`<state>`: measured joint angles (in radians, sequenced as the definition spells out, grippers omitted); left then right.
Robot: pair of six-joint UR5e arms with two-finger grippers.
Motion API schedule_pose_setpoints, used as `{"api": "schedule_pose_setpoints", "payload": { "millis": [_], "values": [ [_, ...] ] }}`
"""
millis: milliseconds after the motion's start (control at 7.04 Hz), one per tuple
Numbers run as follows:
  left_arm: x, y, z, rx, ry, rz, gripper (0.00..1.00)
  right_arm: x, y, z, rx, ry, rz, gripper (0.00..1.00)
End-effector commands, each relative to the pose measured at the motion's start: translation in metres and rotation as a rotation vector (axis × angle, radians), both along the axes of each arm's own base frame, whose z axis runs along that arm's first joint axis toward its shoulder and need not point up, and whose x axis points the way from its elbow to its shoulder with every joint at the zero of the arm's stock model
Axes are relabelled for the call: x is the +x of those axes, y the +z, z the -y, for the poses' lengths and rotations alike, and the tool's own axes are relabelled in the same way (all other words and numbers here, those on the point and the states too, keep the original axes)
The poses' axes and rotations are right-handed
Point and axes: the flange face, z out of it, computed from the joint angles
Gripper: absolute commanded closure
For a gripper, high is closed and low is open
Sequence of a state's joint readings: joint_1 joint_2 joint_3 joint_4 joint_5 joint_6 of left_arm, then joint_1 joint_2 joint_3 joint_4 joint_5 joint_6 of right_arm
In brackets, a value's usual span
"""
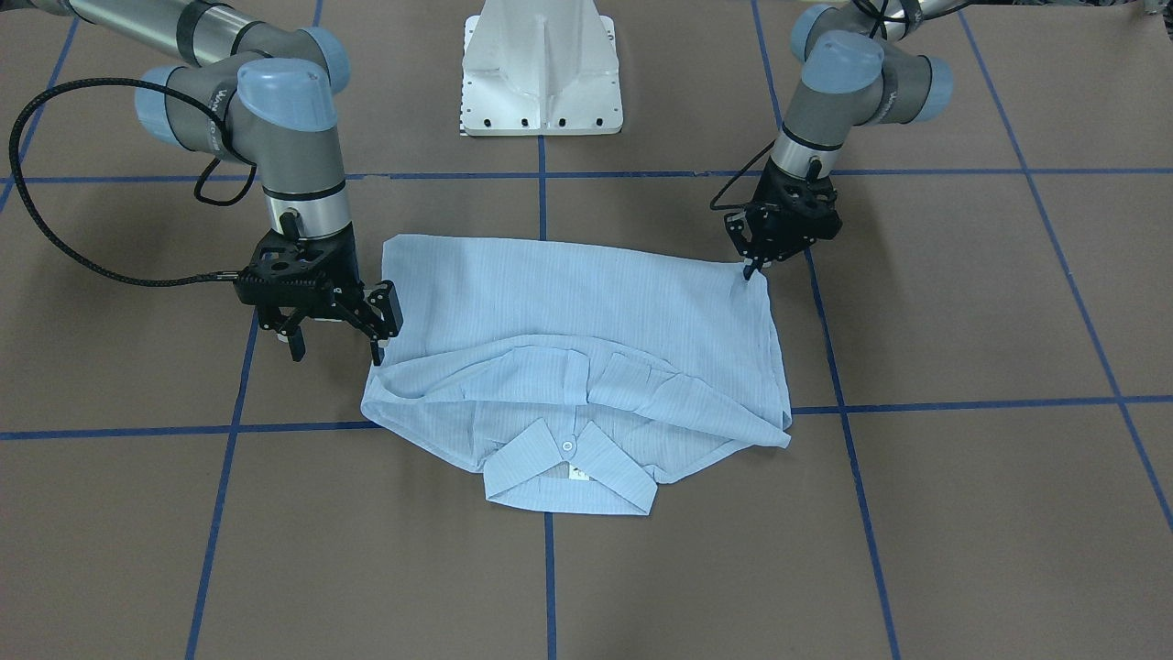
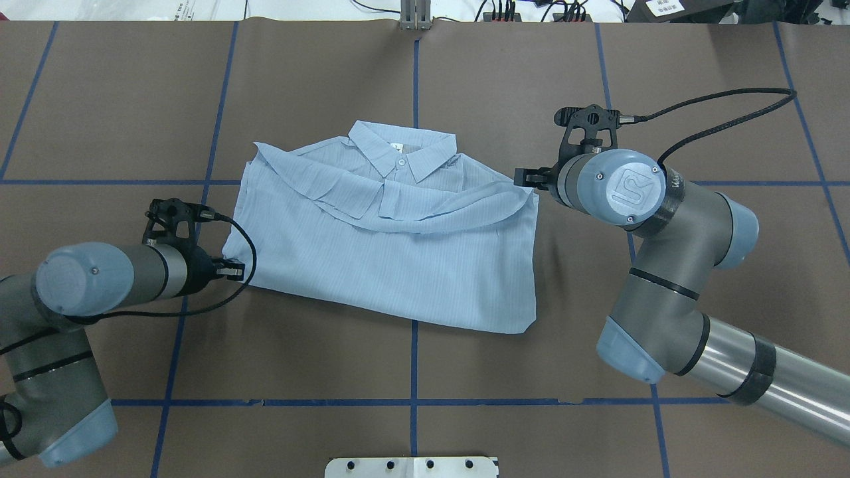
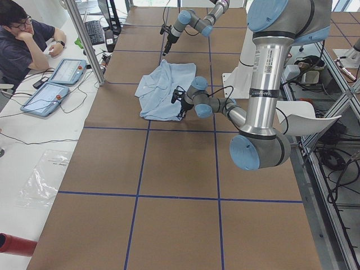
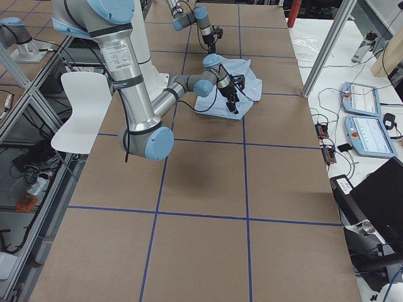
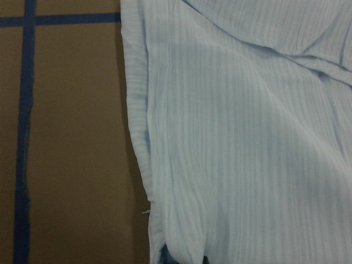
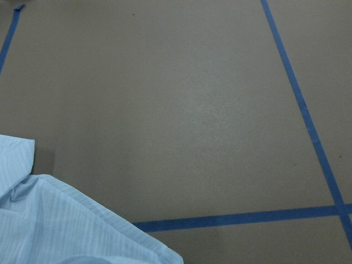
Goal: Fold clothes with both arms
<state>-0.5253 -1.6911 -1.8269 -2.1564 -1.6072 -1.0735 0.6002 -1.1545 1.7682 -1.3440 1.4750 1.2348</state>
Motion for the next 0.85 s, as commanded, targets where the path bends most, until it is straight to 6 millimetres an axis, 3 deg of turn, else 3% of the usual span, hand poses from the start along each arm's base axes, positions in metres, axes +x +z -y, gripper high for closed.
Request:
{"api": "schedule_pose_setpoints", "payload": {
  "millis": [0,142,568,710],
  "values": [
    [-0.053,0.032,0.069,0.091,-0.041,0.130,1.00,-0.003,-0.001,0.000,0.000,-0.001,0.000,0.00],
    [-0.073,0.035,0.112,0.132,-0.070,0.174,1.00,-0.004,-0.004,0.000,0.003,-0.003,0.004,0.00],
    [-0.060,0.037,0.234,0.094,-0.170,0.241,1.00,-0.007,-0.008,-0.002,0.007,-0.009,0.010,0.00],
    [-0.064,0.042,0.267,0.102,-0.235,0.281,1.00,-0.008,-0.012,-0.002,0.011,-0.009,0.015,0.00]
  ]
}}
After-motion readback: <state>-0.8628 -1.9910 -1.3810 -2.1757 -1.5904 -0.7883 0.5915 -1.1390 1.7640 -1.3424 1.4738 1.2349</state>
